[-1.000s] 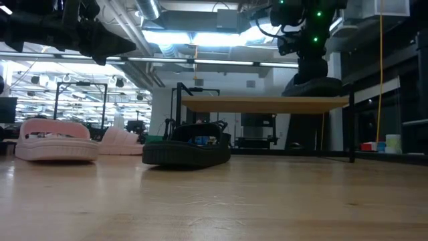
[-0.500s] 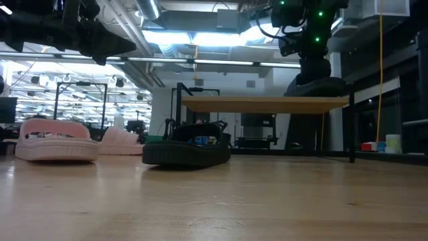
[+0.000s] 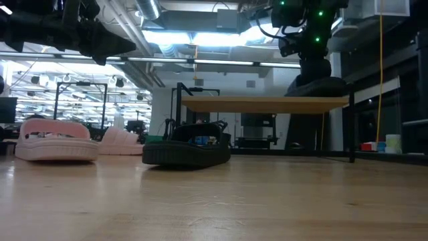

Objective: Pick and place slides into the shelf
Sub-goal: Put the right black slides on the shelf

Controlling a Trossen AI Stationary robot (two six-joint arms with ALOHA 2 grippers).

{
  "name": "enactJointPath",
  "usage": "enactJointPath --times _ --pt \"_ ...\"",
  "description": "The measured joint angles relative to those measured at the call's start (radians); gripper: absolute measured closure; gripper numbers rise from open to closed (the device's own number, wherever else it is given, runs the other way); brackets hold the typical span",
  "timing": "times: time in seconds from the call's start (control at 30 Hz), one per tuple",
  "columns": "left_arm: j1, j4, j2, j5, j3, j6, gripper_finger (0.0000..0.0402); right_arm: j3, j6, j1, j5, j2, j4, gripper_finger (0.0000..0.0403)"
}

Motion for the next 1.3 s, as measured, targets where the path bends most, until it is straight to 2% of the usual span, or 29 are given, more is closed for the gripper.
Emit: enactJointPath --times 0.5,0.7,1.2,1.3 --pt "0.0 -0.025 0.0 0.0 0.0 0.0 0.0401 0.0 -0.022 -0.033 0.001 0.059 -0.01 0.0392" --pt "0.0 -0.024 0.0 0.0 0.0 0.0 0.0401 0.0 -0.028 -0.033 0.006 0.071 -0.01 0.037" --pt "0.0 -0.024 0.0 0.0 0.0 0.0 0.0401 0.0 -0.047 -0.033 -0.033 0.071 -0.006 0.0359" --pt "0.0 -0.024 0.0 0.0 0.0 0.0 0.0401 0.0 -0.045 -0.033 -0.037 0.071 -0.006 0.0344"
